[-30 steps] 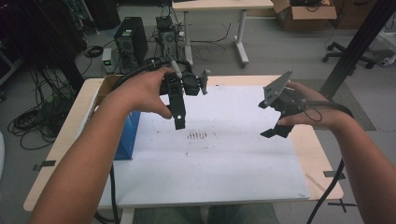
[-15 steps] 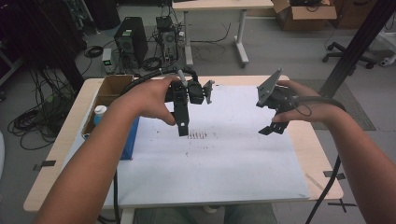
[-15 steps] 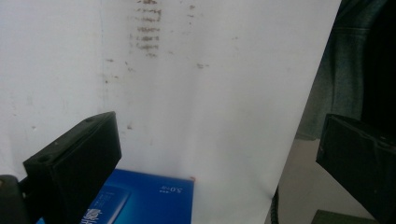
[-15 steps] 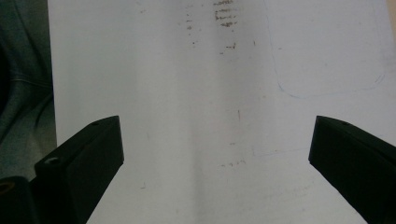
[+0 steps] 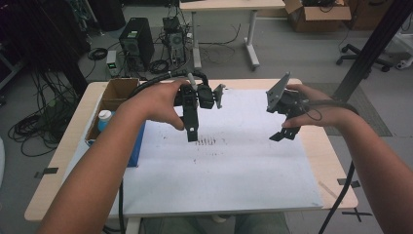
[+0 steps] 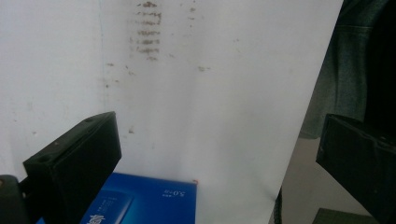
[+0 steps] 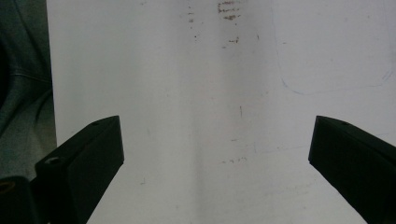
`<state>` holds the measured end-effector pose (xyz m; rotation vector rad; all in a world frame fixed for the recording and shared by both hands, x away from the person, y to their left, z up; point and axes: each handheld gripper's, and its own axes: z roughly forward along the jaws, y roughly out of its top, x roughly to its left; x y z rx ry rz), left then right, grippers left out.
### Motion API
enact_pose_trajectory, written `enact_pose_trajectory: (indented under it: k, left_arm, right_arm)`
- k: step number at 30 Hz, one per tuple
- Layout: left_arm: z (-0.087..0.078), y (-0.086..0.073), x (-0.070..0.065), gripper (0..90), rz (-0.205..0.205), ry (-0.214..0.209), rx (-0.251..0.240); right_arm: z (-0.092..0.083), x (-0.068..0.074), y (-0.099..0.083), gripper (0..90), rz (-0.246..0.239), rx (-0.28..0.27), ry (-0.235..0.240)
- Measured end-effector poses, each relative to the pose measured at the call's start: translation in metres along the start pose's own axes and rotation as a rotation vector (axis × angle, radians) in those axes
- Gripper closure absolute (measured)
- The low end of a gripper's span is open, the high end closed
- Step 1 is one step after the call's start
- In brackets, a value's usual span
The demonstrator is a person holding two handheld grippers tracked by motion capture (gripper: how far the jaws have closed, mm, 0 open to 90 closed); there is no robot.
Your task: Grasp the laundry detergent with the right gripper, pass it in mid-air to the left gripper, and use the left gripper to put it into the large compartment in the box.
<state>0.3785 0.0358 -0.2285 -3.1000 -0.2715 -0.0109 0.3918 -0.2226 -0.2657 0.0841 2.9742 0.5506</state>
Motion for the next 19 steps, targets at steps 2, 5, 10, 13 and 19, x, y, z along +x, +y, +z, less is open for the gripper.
enact_pose_trajectory:
  k: [2,5,10,13,19]
  left_arm:
    - [0.0003,0.0,-0.0002,0.2,0.0,-0.002,0.0]
    - [0.0003,-0.0004,-0.0004,0.2,-0.001,-0.005,0.0]
    - [-0.0001,-0.0018,0.0001,0.3,-0.001,-0.002,-0.004]
    - [-0.0002,-0.0021,0.0001,0.2,0.0,0.0,0.001]
    - [0.0013,-0.0033,-0.0008,0.2,-0.004,0.002,0.001]
  right_arm:
    - [0.0003,0.0003,0.0003,3.4,-0.002,0.001,0.001]
    - [0.0004,0.0012,0.0007,3.4,0.002,0.007,0.004]
    - [-0.0003,0.0018,0.0016,3.3,0.0,0.008,0.005]
    - [-0.0006,0.0019,0.002,3.4,-0.003,0.007,0.004]
    - [0.0003,0.0026,0.0031,3.3,-0.003,0.007,0.002]
